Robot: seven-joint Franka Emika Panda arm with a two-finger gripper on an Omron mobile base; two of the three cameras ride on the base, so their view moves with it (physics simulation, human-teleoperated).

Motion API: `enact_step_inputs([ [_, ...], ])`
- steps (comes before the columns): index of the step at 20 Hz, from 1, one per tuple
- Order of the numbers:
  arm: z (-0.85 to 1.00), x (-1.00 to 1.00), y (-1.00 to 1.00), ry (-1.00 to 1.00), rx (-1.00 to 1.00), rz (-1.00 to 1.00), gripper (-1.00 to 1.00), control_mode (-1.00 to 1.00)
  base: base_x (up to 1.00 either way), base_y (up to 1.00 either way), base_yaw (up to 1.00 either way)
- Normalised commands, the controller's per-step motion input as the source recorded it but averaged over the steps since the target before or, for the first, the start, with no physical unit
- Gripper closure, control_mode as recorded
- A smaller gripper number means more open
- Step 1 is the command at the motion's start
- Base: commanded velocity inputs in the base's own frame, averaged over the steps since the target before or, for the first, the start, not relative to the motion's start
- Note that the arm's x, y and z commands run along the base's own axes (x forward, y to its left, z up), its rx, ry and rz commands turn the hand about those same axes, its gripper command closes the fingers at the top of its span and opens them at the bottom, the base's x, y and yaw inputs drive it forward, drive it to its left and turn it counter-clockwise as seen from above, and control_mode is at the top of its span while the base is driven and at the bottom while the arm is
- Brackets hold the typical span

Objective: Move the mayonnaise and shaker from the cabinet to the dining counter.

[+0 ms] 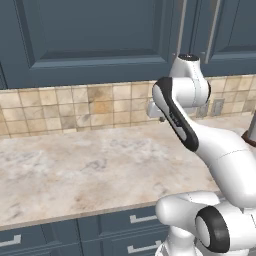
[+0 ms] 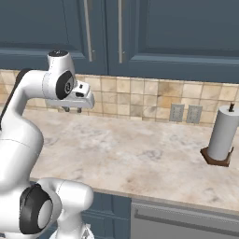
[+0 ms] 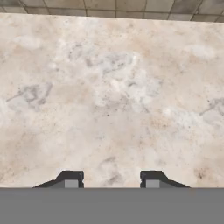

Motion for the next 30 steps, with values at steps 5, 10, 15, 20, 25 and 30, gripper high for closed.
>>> enact_step_inputs([
  [5, 0.0, 0.0, -0.07, 0.0, 0.0, 0.0, -1.0, -1.0, 0.0, 0.0, 0.0],
  [10, 0.21, -0.26, -0.18, -0.24, 0.0, -0.02, -1.0, -1.0, 0.0, 0.0, 0.0],
  [15, 0.49, -0.24, -0.28, -0.28, 0.0, -0.04, -1.0, -1.0, 0.0, 0.0, 0.0],
  [20, 0.68, -0.19, -0.32, -0.23, 0.0, -0.06, -1.0, -1.0, 0.0, 0.0, 0.0],
  [25, 0.51, -0.19, -0.16, -0.26, 0.0, -0.04, -1.0, -1.0, 0.0, 0.0, 0.0],
  [30, 0.57, -0.03, -0.32, -0.23, 0.0, -0.05, -1.0, -1.0, 0.0, 0.0, 0.0],
])
